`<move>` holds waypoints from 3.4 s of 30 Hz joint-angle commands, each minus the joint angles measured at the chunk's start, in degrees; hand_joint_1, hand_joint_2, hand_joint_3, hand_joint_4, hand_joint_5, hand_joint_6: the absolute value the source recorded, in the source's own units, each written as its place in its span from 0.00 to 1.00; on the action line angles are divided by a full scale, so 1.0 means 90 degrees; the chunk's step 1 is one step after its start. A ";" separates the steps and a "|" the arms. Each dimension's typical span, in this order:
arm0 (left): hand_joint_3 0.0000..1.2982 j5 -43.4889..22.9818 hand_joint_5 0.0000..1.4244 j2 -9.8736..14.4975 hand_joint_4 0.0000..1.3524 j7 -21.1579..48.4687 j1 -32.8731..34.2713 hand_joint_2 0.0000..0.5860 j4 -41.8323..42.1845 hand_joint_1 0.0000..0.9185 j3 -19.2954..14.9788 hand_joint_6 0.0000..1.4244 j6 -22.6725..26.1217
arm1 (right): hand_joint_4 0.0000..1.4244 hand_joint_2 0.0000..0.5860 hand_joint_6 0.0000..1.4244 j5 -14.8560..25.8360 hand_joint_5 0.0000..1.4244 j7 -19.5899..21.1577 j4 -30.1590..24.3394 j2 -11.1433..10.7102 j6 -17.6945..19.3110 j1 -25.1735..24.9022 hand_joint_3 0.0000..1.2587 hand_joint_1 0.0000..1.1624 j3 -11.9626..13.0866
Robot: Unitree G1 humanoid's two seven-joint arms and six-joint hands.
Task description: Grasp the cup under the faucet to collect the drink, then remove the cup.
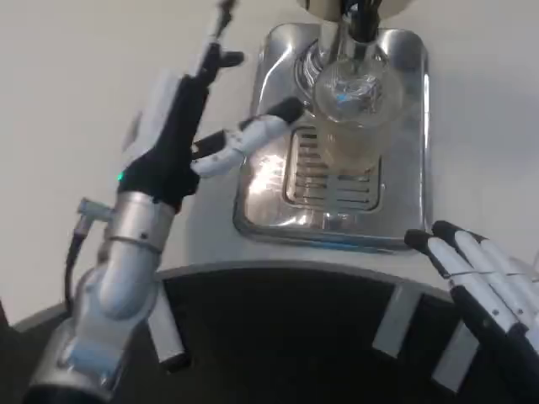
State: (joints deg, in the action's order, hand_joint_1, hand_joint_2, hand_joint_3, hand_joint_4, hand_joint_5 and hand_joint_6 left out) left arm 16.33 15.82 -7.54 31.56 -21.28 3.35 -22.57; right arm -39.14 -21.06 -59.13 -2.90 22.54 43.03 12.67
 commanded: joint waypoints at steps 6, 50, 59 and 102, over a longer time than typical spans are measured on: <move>0.00 -0.1462 0.01 -0.0192 0.00 0.0678 -0.0922 0.32 0.2173 0.00 -0.0741 0.00 0.1054 | 0.01 0.53 0.06 0.0051 0.02 -0.0089 -0.0097 0.0121 -0.0353 -0.0214 0.04 0.59 -0.0266; 0.00 -0.4218 0.00 -0.0972 0.00 0.2057 0.0265 0.32 0.4443 0.00 -0.0405 0.00 0.4644 | 0.00 0.54 0.06 -0.0152 0.02 0.0073 -0.0039 -0.0404 -0.1369 -0.0727 0.04 0.51 -0.0702; 0.00 -0.4103 0.00 -0.0995 0.00 0.2225 0.0118 0.32 0.4599 0.00 -0.0123 0.00 0.4644 | 0.00 0.55 0.06 -0.0189 0.02 0.0114 -0.0021 -0.0449 -0.1378 -0.0658 0.04 0.50 -0.0801; 0.00 -0.1526 0.00 0.0577 0.00 0.3571 0.0342 0.39 0.4331 0.00 0.0857 0.00 0.2607 | 0.00 0.55 0.06 -0.0095 0.02 0.0246 0.0016 -0.0545 -0.1370 -0.0472 0.04 0.50 -0.0836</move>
State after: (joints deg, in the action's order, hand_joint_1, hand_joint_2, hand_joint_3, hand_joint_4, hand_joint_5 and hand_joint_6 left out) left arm 0.77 20.08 22.32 33.99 18.01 9.23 4.66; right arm -40.01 -19.26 -59.06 -7.56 10.26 38.45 5.25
